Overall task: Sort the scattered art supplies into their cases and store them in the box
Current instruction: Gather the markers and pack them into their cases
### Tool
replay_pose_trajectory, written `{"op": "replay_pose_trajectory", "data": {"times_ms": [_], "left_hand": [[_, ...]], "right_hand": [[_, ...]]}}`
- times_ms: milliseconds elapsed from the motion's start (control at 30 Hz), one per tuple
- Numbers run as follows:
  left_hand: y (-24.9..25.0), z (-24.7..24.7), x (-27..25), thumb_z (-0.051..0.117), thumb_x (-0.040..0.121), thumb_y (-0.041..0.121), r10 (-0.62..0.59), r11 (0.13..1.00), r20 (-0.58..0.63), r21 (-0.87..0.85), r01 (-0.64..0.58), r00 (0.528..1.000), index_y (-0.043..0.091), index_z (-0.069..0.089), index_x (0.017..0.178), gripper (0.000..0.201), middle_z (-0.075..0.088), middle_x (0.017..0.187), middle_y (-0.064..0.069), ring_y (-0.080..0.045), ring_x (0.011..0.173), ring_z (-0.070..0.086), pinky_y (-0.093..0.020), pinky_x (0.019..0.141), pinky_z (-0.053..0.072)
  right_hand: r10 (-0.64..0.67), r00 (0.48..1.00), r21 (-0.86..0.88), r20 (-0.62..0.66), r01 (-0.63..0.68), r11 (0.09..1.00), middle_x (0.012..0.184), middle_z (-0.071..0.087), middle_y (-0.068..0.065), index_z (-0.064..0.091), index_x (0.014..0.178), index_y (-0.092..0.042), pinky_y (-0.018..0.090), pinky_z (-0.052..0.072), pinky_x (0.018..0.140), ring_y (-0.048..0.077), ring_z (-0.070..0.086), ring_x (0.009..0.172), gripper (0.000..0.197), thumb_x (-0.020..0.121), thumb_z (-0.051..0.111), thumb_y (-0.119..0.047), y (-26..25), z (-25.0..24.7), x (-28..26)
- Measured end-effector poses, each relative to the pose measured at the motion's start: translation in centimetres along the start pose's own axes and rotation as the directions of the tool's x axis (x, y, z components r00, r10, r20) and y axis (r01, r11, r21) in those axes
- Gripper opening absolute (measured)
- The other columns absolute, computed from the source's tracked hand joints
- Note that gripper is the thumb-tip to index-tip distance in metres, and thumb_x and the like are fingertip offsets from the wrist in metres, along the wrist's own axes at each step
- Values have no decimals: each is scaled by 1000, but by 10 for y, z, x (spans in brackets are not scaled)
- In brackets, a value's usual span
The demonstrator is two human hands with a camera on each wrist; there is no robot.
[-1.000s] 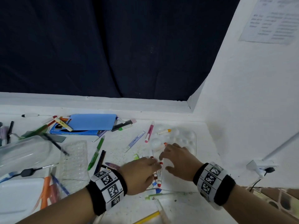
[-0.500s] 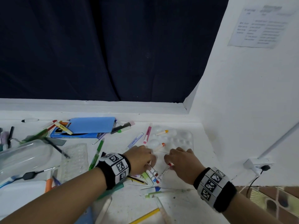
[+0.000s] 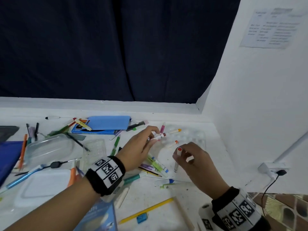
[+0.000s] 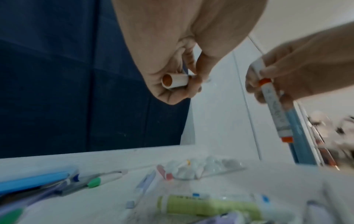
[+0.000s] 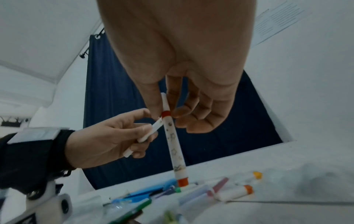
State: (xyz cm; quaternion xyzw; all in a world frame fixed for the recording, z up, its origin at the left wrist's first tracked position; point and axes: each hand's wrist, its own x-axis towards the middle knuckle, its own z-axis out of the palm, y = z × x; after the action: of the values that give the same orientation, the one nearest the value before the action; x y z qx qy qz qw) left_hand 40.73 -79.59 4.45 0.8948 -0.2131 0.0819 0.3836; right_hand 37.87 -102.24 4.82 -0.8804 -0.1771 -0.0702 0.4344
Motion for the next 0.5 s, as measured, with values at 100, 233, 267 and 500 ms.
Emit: {"op": "replay_pose_trajectory", "data": {"times_ms": [100,233,267,500], "left_hand": [[10,-24,-41,43,105,24,-45,995,-171,-99,28,984,41,40,138,37,52,90,5,-11,58,44,-17,57,35],[9,-52,-100,45,105,19,-131,974,-262,-212,75,956,33,51,139,37,57,86,23,1,60,47,-10,60,35],[8,-60,-115,47,104,19,-163,964,-270,-246,95,949,31,56,136,35,58,88,28,4,63,51,-9,61,36],[-32,-125,-228,74,82,29,-373,920,-441,-293,261,817,27,74,91,9,71,84,7,-9,69,62,-18,61,45]], "right_hand": [[28,996,197,81,-44,979,77,64,-2,59,85,-17,31,51,61,13,61,69,16,99,57,-23,-32,22,-9],[-15,985,277,174,-34,960,69,63,6,57,92,-13,31,50,59,12,61,60,11,100,55,-20,-66,71,-13],[-31,979,280,200,-27,960,69,63,7,57,94,-14,33,50,60,11,62,60,9,100,56,-20,-74,85,-14],[-134,923,188,361,69,980,65,54,8,60,86,-20,29,39,61,19,48,60,14,93,67,-30,-135,166,-20]]}}
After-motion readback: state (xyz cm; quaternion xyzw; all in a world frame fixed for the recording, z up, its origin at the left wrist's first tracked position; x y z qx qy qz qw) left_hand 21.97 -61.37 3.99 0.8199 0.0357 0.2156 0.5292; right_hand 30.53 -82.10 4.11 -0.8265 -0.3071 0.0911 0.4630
